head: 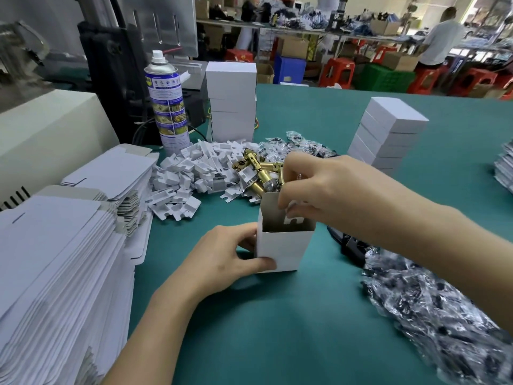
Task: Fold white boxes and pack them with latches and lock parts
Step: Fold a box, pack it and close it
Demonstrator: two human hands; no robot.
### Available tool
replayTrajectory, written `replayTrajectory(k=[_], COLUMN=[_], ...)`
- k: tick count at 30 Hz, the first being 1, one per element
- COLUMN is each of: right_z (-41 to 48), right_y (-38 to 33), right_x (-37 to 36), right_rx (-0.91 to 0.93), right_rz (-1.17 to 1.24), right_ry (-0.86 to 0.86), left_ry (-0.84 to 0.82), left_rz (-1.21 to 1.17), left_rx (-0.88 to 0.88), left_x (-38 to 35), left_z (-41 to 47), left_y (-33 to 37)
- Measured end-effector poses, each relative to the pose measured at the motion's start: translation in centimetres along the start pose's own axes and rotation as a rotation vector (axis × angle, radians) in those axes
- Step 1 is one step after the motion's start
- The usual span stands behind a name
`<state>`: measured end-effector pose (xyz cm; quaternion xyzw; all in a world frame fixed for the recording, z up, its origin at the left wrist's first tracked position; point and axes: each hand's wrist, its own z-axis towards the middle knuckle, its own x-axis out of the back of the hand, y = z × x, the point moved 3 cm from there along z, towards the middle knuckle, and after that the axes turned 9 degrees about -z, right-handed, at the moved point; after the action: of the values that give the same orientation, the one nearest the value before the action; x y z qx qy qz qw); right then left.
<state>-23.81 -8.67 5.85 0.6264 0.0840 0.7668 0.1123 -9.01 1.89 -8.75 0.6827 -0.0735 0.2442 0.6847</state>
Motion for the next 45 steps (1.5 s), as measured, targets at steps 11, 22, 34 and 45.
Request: replayTrajectory(k=[11,22,34,45], right_z=[-1.1,-3.0,-4.1,-4.3], right_y=[1.0,10.1,10.2,8.2], right_x=[0.5,-8.0,-11.6,-11.1], right_rx=[-0.076,-0.461,-0.585,-0.592], right_rz=[0.051,-0.147,-0.09,-0.135], right_ry=[0.101,-0.421,-0.451,-0.432], left_ry=[-0.003,-0.018,-0.021,-0.006], left_rz=[-0.003,-0.037,-0.047,-0.027], left_rx=[-0.007,0.0,-0.004,0.005], left_x=[0.0,-0.1,-0.1,0.0], left_z=[0.0,0.0,0.0,0.0], left_y=[0.0,-0.1,-0.1,-0.1])
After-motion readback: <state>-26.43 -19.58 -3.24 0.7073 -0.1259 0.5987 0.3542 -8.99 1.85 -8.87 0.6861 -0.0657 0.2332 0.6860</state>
